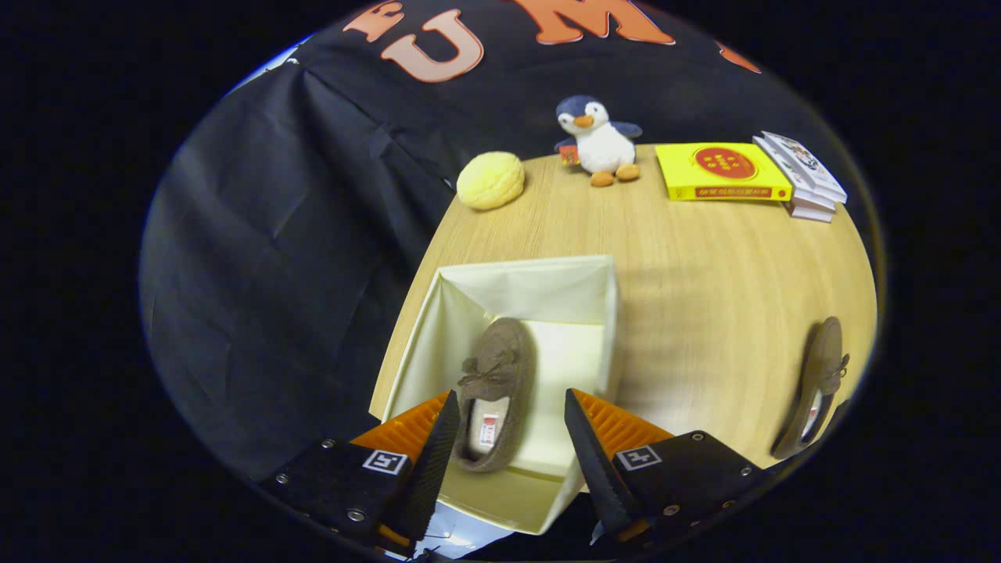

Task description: Open the storage box then place both shoes into the box .Put the left shoe in first, then the right shoe, with the right side of both shoes facing outward in a uniform manner.

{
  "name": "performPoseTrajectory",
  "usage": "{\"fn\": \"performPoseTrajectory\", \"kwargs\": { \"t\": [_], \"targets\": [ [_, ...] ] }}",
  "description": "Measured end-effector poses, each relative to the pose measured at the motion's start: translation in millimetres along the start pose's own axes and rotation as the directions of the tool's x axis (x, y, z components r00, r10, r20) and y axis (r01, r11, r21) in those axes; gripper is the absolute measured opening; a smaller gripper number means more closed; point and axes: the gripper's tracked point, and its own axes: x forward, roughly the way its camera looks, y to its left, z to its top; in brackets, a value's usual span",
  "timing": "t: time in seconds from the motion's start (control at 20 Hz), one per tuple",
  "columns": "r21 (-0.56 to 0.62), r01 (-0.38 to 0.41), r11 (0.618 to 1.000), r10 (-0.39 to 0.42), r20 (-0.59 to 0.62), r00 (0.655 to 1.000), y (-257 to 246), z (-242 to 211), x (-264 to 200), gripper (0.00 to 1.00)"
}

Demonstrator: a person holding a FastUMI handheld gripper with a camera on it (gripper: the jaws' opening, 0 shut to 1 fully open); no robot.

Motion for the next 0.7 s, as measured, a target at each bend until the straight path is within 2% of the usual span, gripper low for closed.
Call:
{"fn": "performPoseTrajectory", "kwargs": {
  "t": [0.15, 0.25, 0.5, 0.7],
  "targets": [
    [-0.021, 0.119, 0.993, -0.115, 0.14, 0.984, -69.7, 22.0, -32.9, 0.89],
    [-0.015, 0.186, 0.982, -0.181, 0.18, 0.967, -112.6, 20.7, -50.6, 0.9],
    [0.039, 0.29, 0.956, -0.291, 0.242, 0.926, -206.5, 5.3, -87.5, 0.96],
    [0.073, 0.393, 0.917, -0.4, 0.2, 0.895, -283.6, -35.5, -101.4, 0.97]
  ]
}}
